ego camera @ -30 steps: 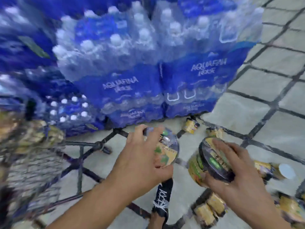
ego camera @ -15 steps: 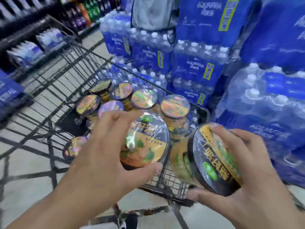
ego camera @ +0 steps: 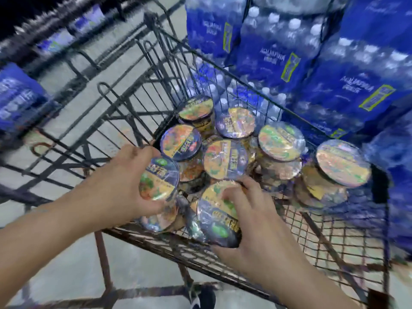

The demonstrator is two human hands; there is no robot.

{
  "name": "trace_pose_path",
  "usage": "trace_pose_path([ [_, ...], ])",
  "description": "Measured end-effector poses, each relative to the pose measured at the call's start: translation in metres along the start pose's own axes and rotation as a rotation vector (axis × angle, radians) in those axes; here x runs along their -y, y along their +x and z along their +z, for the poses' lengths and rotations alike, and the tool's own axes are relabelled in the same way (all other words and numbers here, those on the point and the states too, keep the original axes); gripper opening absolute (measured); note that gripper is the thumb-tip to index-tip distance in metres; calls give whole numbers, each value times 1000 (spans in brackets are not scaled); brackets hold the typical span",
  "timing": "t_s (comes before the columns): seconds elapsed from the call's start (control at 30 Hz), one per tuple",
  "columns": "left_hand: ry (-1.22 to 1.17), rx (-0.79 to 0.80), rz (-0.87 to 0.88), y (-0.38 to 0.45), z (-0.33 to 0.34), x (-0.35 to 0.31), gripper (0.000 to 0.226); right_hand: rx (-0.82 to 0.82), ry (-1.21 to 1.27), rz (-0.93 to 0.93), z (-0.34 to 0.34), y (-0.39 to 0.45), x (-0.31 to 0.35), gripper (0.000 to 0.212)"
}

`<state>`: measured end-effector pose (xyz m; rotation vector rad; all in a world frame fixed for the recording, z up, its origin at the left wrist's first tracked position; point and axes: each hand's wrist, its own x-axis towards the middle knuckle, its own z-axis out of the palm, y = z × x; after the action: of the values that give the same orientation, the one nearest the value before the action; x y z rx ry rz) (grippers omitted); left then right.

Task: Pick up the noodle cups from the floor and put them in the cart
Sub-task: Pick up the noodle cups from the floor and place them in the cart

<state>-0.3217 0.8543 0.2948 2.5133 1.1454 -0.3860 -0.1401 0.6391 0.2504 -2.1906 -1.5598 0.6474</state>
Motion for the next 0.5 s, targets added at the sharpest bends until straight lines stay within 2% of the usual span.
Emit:
trace_pose_path([
  [0.13, 169, 157, 44, 17, 20, 13, 85, 93, -107, -83, 23, 26, 12, 80],
  [0.27, 275, 180, 105, 30, 28, 22, 73, 150, -185, -176, 40, 43, 13, 75],
  [0.4, 323, 198, 111, 38, 35, 35, 59, 212, -249, -192, 48, 50, 5, 83],
  [0.5, 354, 214, 114, 39, 33, 29, 49, 196, -204, -179, 37, 43, 0, 85],
])
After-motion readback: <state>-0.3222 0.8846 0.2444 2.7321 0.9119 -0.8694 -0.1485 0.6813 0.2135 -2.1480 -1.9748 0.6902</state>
